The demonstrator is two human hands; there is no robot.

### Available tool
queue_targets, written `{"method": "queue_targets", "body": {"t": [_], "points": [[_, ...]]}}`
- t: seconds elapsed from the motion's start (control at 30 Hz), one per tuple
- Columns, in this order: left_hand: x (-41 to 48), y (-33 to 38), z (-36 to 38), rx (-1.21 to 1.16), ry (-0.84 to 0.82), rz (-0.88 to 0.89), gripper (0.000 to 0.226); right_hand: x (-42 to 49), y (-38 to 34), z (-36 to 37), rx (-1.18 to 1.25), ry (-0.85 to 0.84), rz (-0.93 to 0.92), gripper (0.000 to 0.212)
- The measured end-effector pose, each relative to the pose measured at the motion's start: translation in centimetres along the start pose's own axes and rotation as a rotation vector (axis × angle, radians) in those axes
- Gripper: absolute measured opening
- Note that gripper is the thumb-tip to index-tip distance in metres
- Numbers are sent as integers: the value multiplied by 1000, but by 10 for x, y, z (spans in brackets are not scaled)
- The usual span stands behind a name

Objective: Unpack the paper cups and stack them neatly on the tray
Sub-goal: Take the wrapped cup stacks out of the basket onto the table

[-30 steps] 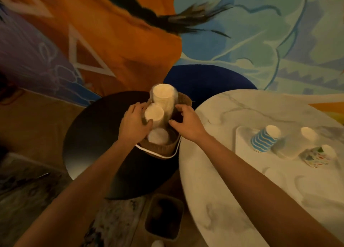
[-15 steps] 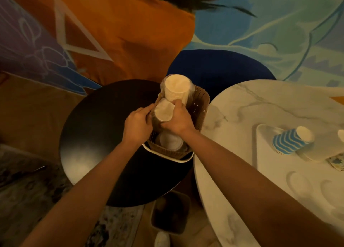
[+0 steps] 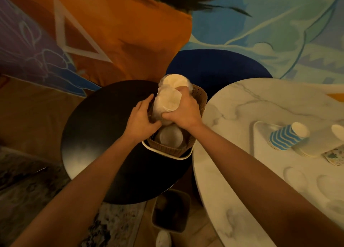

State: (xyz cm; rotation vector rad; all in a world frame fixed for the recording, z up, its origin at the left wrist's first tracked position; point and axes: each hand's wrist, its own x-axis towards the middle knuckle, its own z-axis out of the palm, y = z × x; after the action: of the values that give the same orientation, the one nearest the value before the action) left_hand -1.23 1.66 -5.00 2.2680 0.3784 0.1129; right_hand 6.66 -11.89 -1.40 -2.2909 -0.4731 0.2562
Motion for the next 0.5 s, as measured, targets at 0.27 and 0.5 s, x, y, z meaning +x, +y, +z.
{"method": "queue_targets", "body": {"t": [0.27, 0.5], "points": [[-12, 68, -8, -276, 22, 129, 99, -36, -33, -73, 131, 127, -105, 83], [-51, 132, 23, -419, 80, 185, 85, -94, -22, -131, 217, 211, -172, 81]]}}
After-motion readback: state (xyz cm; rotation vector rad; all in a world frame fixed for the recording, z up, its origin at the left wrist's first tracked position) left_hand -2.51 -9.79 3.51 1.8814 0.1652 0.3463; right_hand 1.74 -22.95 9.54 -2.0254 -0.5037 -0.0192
